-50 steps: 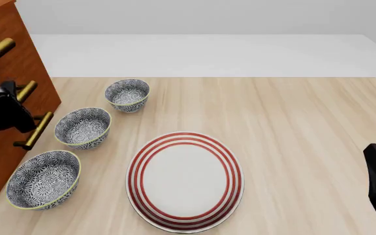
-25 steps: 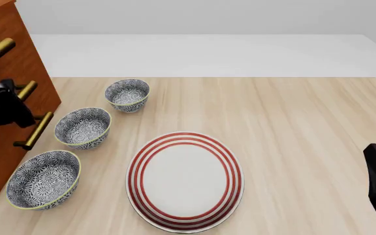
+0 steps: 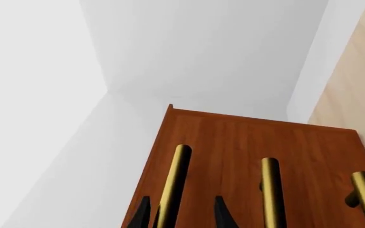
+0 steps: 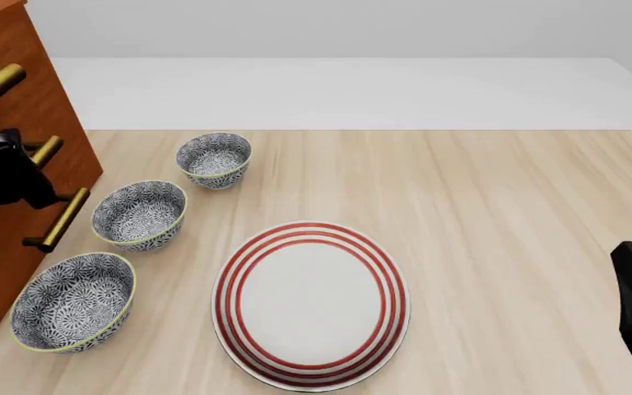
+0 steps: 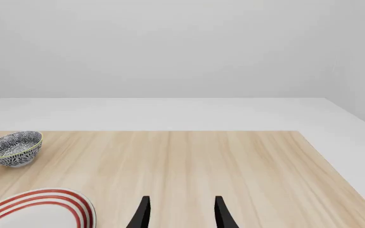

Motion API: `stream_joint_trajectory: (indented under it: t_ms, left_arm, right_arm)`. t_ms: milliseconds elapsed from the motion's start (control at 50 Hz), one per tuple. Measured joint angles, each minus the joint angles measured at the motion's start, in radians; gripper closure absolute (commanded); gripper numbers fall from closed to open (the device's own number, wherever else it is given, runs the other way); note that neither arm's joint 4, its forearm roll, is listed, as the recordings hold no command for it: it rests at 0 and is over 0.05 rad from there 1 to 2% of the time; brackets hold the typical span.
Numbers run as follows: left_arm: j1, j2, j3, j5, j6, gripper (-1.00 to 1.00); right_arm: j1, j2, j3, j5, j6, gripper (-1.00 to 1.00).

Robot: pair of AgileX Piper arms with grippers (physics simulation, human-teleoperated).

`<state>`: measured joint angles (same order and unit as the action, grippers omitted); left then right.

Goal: Open the top drawer of the cabinet.

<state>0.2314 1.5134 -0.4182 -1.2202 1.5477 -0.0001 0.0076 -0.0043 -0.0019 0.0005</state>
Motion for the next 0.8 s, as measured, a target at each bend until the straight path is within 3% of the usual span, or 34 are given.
stream_joint_trajectory:
  t_ms: [120, 140, 800]
  left_arm:
    - [0.001, 0.0, 0.0, 0.0, -0.002, -1.0]
    - [0.001, 0.0, 0.0, 0.0, -0.002, 1.0]
    - [-0.018, -0.034, 0.0, 0.0, 0.018, 1.0]
  right_arm:
    - [0.0, 0.0, 0.0, 0.0, 0.0, -1.0]
    - [0.0, 0.0, 0.0, 0.0, 0.0, -1.0]
    - [0.0, 0.0, 0.0, 0.0, 0.0, -1.0]
